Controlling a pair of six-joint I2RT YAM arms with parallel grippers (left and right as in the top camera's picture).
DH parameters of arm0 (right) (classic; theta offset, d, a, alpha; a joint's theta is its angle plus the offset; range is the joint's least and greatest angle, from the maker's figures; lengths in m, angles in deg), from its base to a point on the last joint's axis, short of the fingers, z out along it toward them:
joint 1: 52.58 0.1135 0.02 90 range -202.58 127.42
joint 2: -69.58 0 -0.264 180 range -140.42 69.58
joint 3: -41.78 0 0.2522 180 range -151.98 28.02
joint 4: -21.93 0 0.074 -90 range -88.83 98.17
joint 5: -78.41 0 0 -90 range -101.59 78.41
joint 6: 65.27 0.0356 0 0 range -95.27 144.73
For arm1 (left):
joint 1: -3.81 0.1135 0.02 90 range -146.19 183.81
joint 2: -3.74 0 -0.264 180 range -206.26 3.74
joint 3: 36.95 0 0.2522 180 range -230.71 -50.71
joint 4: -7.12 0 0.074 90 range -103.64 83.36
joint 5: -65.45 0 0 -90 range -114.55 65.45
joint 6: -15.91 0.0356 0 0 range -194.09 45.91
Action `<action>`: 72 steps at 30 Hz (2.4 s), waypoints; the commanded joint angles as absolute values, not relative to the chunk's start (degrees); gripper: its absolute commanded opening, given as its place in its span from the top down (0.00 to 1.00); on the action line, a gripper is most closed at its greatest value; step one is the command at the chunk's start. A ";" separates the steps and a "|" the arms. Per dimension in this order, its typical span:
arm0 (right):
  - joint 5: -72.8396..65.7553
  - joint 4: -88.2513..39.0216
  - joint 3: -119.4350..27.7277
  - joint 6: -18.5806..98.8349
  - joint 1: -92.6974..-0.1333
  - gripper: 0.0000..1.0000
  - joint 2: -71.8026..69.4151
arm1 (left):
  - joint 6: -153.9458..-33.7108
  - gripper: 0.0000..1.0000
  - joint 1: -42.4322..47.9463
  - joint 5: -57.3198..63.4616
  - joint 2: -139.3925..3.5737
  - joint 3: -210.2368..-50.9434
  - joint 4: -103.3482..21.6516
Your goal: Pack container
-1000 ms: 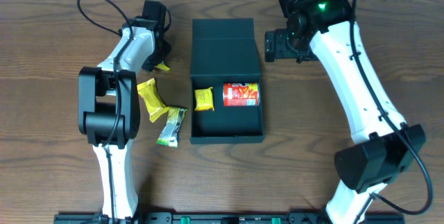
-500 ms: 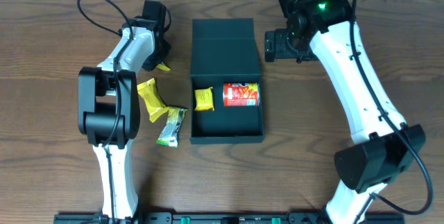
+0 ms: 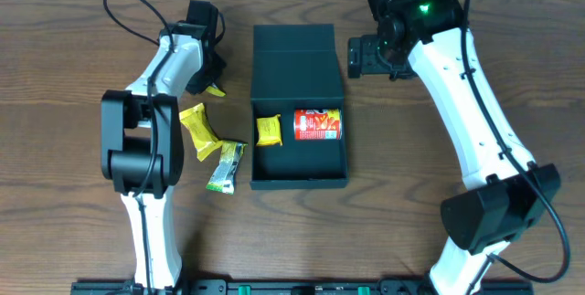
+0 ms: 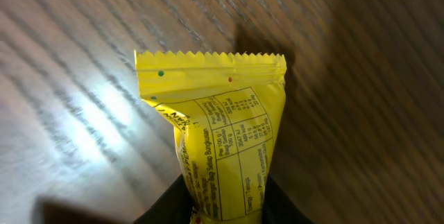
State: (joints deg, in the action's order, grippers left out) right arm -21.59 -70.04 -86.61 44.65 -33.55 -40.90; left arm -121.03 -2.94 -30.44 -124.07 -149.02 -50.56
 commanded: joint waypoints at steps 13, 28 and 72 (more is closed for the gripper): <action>-22.35 -65.65 -87.24 44.32 -33.88 0.01 -40.57 | -101.38 0.74 -6.65 -26.41 -110.72 -149.89 -60.57; -31.60 -62.24 -87.24 42.42 -38.36 0.01 -40.57 | -93.53 0.77 -19.85 -26.37 -107.13 -149.89 -72.88; -30.66 -63.51 -87.24 40.89 -42.03 0.01 -40.57 | -110.76 0.79 -34.43 -30.92 -109.38 -138.76 -63.02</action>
